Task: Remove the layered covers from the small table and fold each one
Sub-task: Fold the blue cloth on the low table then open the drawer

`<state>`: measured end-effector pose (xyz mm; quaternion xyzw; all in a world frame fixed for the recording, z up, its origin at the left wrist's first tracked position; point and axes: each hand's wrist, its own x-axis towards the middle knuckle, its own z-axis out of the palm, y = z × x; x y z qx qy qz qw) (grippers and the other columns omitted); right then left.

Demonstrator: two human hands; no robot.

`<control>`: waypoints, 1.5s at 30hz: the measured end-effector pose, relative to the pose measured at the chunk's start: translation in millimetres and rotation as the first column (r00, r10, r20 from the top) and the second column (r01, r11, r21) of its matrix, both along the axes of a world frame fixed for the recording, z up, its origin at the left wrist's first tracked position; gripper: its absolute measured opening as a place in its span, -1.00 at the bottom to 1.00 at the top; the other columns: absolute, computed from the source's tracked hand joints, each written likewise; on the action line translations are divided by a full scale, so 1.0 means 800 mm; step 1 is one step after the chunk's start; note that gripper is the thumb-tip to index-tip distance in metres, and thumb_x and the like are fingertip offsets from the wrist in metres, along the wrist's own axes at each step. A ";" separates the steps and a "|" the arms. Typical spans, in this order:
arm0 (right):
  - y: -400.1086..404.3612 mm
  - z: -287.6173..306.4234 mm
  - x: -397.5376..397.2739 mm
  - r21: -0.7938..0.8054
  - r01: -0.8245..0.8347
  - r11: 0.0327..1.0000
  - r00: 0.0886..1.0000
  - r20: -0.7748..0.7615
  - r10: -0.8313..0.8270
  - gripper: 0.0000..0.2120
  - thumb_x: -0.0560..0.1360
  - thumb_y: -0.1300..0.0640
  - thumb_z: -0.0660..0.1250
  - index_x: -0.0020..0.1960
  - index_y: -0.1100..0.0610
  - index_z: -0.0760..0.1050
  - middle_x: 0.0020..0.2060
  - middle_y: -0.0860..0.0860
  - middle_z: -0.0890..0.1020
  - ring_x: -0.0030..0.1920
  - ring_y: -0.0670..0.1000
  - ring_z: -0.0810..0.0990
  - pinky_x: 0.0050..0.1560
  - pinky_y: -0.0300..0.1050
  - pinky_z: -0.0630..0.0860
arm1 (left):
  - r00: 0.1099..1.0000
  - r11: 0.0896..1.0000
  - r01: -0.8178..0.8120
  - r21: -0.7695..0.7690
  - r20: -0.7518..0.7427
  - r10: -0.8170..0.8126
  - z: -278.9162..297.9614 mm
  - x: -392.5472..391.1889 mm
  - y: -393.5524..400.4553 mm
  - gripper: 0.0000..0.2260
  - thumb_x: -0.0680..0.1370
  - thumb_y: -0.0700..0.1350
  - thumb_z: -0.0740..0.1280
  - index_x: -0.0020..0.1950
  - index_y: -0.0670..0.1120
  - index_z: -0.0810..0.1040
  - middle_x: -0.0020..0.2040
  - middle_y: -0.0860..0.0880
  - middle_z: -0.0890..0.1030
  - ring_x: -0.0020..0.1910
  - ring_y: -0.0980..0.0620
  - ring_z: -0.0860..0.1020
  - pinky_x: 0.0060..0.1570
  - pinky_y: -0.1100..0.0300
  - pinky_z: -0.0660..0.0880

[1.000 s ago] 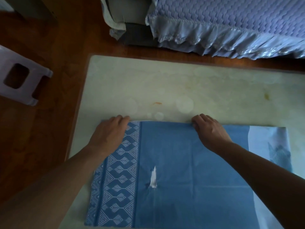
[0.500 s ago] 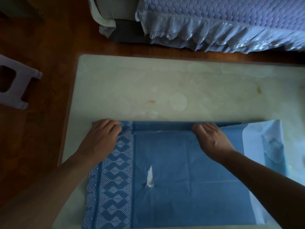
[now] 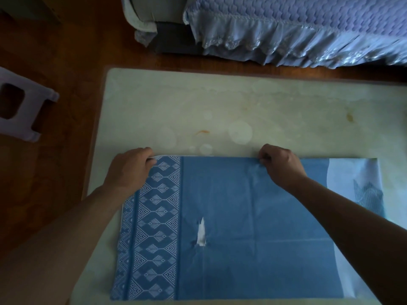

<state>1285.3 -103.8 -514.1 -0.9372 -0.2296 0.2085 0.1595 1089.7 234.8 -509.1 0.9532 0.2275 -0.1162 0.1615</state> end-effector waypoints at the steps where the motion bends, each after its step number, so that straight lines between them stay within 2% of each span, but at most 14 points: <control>1: 0.001 0.002 0.003 -0.021 0.006 1.000 0.999 -0.034 -0.007 -0.89 0.48 0.24 0.38 -0.06 0.06 0.57 -0.17 0.01 0.65 -0.11 0.15 0.58 -0.16 -0.06 0.45 | 0.999 0.998 -0.038 -0.042 -0.027 0.037 0.003 0.001 0.001 -0.82 0.63 -0.03 0.36 -0.15 -0.04 0.51 -0.21 0.00 0.60 -0.26 -0.09 0.53 -0.30 0.15 0.33; 5: -0.002 0.008 -0.002 -0.108 -0.039 0.993 0.991 -0.129 0.025 -0.88 0.50 0.23 0.36 -0.04 0.03 0.58 -0.16 -0.03 0.64 -0.08 0.10 0.58 -0.14 -0.12 0.39 | 0.980 0.982 -0.117 -0.149 -0.178 0.090 0.006 0.013 0.011 -0.84 0.59 0.00 0.41 -0.14 -0.03 0.58 -0.18 -0.02 0.64 -0.23 -0.06 0.58 -0.25 0.17 0.36; 9: -0.004 0.004 -0.007 -0.062 -0.033 0.998 0.996 -0.081 0.028 -0.88 0.53 0.20 0.34 0.04 0.07 0.58 -0.09 -0.03 0.63 -0.03 0.09 0.58 -0.10 -0.09 0.41 | 0.960 0.987 -0.096 -0.130 -0.273 0.058 0.011 0.019 0.015 -0.82 0.57 0.05 0.43 -0.15 0.00 0.55 -0.18 -0.02 0.65 -0.23 -0.02 0.59 -0.24 0.13 0.47; 15: 0.003 0.000 -0.012 -0.047 -0.021 0.999 0.999 0.035 0.023 -0.93 0.48 0.22 0.36 -0.04 0.11 0.56 -0.13 0.04 0.65 -0.07 0.19 0.58 -0.14 0.00 0.50 | 0.921 0.890 -0.389 -0.237 -0.138 0.365 0.002 0.004 0.023 -0.89 0.52 -0.08 0.50 -0.12 -0.02 0.59 -0.13 -0.03 0.63 -0.14 -0.04 0.58 -0.14 0.13 0.42; 19: 0.010 0.002 -0.012 -0.070 0.017 0.997 1.000 0.010 -0.016 -0.91 0.48 0.27 0.32 -0.07 0.13 0.57 -0.14 0.09 0.64 -0.08 0.22 0.57 -0.16 -0.02 0.47 | 0.770 0.733 -0.632 -0.253 -0.096 0.631 -0.005 -0.016 0.017 -0.83 0.50 -0.08 0.51 -0.04 -0.10 0.57 -0.09 -0.05 0.62 -0.10 -0.09 0.58 -0.09 0.09 0.48; 23: 0.015 0.004 -0.006 -0.139 0.035 0.990 0.998 -0.047 -0.041 -0.89 0.50 0.27 0.30 -0.06 0.13 0.58 -0.11 0.11 0.64 -0.06 0.23 0.57 -0.15 -0.09 0.38 | 0.612 0.551 -0.756 -0.354 -0.084 0.786 -0.012 -0.032 0.014 -0.88 0.52 -0.18 0.49 0.02 -0.17 0.65 -0.09 -0.14 0.68 -0.18 -0.09 0.62 -0.25 0.19 0.49; 30: 0.015 0.004 -0.006 -0.127 0.045 0.991 0.997 -0.050 -0.052 -0.90 0.48 0.28 0.34 -0.04 0.17 0.59 -0.12 0.14 0.64 -0.06 0.23 0.57 -0.15 -0.11 0.36 | 0.613 0.565 -0.743 -0.359 -0.026 0.790 -0.009 -0.026 0.010 -0.87 0.52 -0.19 0.48 0.05 -0.16 0.65 -0.08 -0.11 0.67 -0.03 -0.17 0.65 -0.02 -0.01 0.59; 31: 0.015 0.003 -0.005 -0.130 0.047 0.990 0.997 -0.055 -0.055 -0.91 0.49 0.28 0.33 -0.05 0.16 0.59 -0.12 0.13 0.64 -0.07 0.23 0.58 -0.15 -0.12 0.35 | 0.627 0.593 -0.737 -0.324 0.002 0.779 -0.006 -0.026 0.005 -0.85 0.53 -0.21 0.46 0.09 -0.16 0.63 -0.02 -0.14 0.66 0.01 -0.19 0.64 -0.04 0.01 0.57; 33: 0.016 0.002 -0.005 -0.144 0.046 0.989 0.997 -0.060 -0.056 -0.91 0.49 0.26 0.33 -0.06 0.15 0.59 -0.12 0.12 0.64 -0.07 0.22 0.58 -0.16 -0.13 0.35 | 0.751 0.763 -0.641 -0.083 0.139 0.646 0.002 -0.027 -0.015 -0.77 0.55 -0.22 0.41 0.21 -0.16 0.55 0.16 -0.21 0.57 0.10 -0.20 0.57 -0.03 -0.01 0.51; 34: 0.016 0.001 -0.005 -0.150 0.046 0.988 0.997 -0.056 -0.055 -0.91 0.49 0.26 0.32 -0.05 0.14 0.59 -0.11 0.12 0.64 -0.06 0.21 0.58 -0.16 -0.13 0.34 | 0.843 0.860 -0.510 0.032 0.220 0.492 0.005 -0.025 -0.035 -0.73 0.55 -0.20 0.39 0.24 -0.16 0.53 0.21 -0.23 0.52 0.15 -0.22 0.53 0.02 -0.05 0.50; 36: 0.015 -0.001 -0.007 -0.157 0.052 0.986 0.997 -0.043 -0.059 -0.90 0.49 0.26 0.31 -0.05 0.14 0.58 -0.09 0.12 0.65 -0.05 0.21 0.58 -0.16 -0.13 0.35 | 0.963 0.995 -0.089 0.051 0.259 0.073 0.004 -0.018 -0.094 -0.69 0.55 -0.11 0.37 0.29 -0.11 0.54 0.27 -0.21 0.49 0.22 -0.25 0.48 0.16 -0.16 0.49; 38: 0.016 -0.002 -0.010 -0.145 0.024 0.989 0.999 -0.024 -0.028 -0.91 0.49 0.25 0.30 -0.05 0.14 0.56 -0.09 0.12 0.65 -0.04 0.23 0.58 -0.15 -0.08 0.38 | 0.958 0.966 0.258 -0.004 0.134 -0.255 -0.011 -0.016 -0.158 -0.58 0.56 0.09 0.32 0.39 0.01 0.49 0.38 -0.14 0.46 0.30 -0.25 0.43 0.25 -0.18 0.42; 42: -0.015 -0.006 -0.004 -0.092 -0.083 0.992 0.981 0.170 0.097 -0.82 0.47 0.12 0.35 0.05 0.12 0.55 -0.07 0.12 0.63 -0.02 0.25 0.55 0.04 0.05 0.45 | 0.955 0.951 0.297 0.087 -0.035 -0.295 -0.023 0.000 -0.213 -0.50 0.49 0.31 0.33 0.35 0.10 0.49 0.40 -0.13 0.43 0.33 -0.31 0.37 0.22 -0.24 0.32; 45: -0.103 0.004 0.008 0.011 0.192 0.981 0.922 0.341 -0.184 -0.66 0.49 0.13 0.36 0.24 0.17 0.51 0.13 0.17 0.56 0.14 0.23 0.47 0.18 0.08 0.40 | 0.976 0.970 0.212 0.117 -0.072 -0.205 -0.019 0.017 -0.227 -0.52 0.51 0.33 0.29 0.30 0.08 0.52 0.38 -0.16 0.43 0.28 -0.35 0.38 0.17 -0.27 0.38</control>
